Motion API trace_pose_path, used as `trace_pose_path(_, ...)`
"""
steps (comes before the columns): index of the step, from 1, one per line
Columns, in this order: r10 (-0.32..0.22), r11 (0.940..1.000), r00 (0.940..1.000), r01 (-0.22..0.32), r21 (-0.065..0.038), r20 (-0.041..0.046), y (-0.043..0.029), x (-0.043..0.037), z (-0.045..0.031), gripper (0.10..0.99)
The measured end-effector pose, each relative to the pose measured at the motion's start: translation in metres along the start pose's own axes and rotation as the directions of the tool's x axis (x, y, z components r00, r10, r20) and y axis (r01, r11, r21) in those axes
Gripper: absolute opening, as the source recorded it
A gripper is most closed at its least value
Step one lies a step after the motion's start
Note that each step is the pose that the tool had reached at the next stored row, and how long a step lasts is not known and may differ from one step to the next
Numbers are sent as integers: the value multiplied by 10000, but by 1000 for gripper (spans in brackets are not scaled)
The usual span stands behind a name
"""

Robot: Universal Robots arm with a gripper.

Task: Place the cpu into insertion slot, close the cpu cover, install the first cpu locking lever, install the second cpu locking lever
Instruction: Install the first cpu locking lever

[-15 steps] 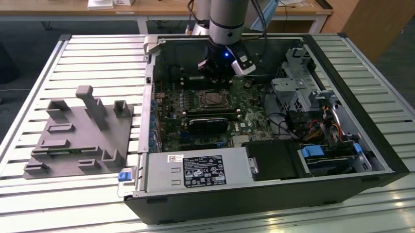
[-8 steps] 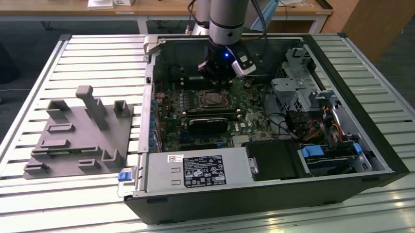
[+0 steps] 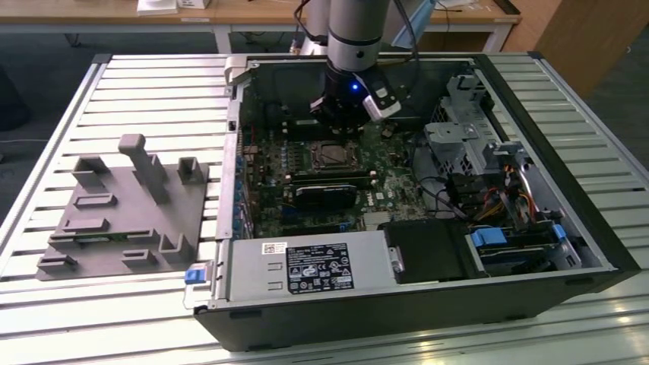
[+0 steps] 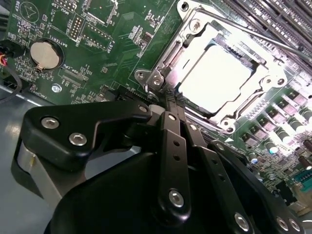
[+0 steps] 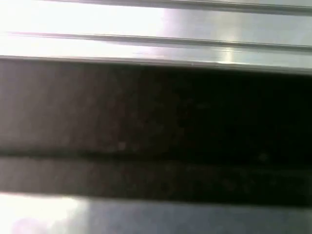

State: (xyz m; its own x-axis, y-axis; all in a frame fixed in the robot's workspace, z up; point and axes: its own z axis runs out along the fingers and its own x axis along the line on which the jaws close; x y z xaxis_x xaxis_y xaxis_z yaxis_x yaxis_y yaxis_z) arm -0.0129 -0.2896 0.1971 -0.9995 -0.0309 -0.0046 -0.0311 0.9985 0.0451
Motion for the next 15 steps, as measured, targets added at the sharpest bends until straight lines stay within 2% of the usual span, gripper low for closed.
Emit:
trace_pose_path(4, -1, 10000, 10000, 1, -29, 2, 14, -6, 6, 114)
trace_pose_path(10, 2, 9999, 10000, -2, -156, 7, 28, -6, 6, 114)
trace_pose_path(15, 1, 9999, 10000, 0, -154, 6, 31, -6, -55, 114)
